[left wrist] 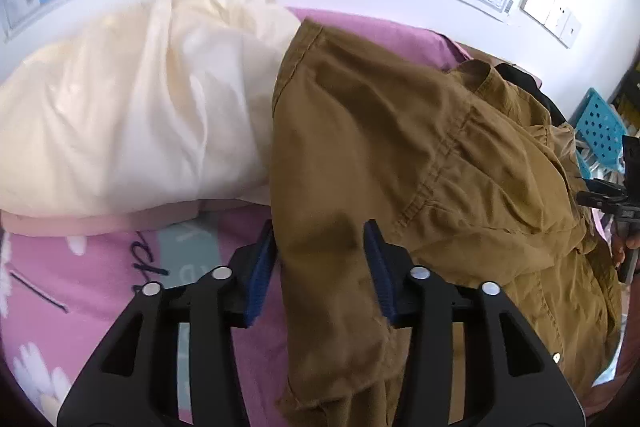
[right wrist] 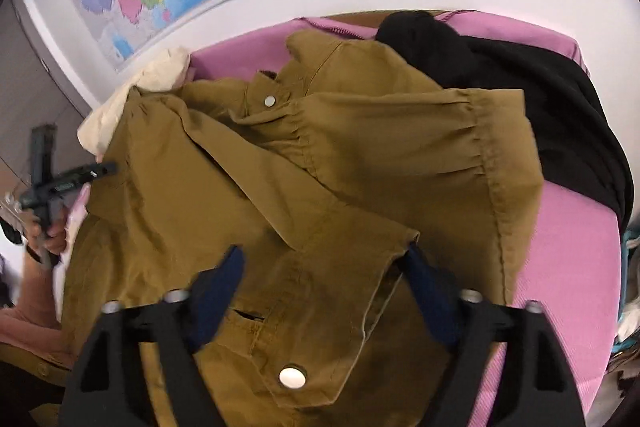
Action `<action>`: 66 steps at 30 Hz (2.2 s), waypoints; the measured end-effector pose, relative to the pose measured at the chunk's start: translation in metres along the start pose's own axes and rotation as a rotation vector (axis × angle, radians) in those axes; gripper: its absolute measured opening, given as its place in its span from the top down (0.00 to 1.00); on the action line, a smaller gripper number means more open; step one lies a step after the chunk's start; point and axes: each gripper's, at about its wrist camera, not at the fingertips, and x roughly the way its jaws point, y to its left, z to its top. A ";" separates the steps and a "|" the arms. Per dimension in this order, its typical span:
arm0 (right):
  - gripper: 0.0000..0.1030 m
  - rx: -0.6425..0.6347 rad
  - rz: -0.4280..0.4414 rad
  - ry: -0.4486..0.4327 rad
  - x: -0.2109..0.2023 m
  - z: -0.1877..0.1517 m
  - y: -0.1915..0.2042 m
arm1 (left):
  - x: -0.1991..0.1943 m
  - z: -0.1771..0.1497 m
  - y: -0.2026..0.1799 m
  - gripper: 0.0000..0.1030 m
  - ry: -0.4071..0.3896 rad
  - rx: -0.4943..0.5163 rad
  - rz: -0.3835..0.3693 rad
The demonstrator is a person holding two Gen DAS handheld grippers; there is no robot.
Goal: Fold large clothes
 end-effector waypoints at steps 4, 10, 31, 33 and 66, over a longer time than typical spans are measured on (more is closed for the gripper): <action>0.96 -0.034 0.009 -0.024 -0.009 0.000 0.005 | -0.017 0.003 -0.014 0.46 -0.038 0.038 0.037; 0.97 -0.035 -0.058 -0.173 -0.046 0.025 0.008 | -0.027 0.015 -0.045 0.38 -0.090 0.113 -0.007; 0.96 0.095 0.240 -0.234 -0.079 0.051 0.023 | 0.005 -0.004 -0.263 0.15 -0.123 0.586 -0.354; 0.96 0.092 0.276 -0.232 -0.080 0.054 0.029 | 0.006 -0.003 -0.275 0.13 -0.148 0.594 -0.343; 0.26 -0.465 -0.018 0.006 0.067 0.022 0.166 | -0.132 0.073 -0.059 0.97 -0.440 -0.058 -0.265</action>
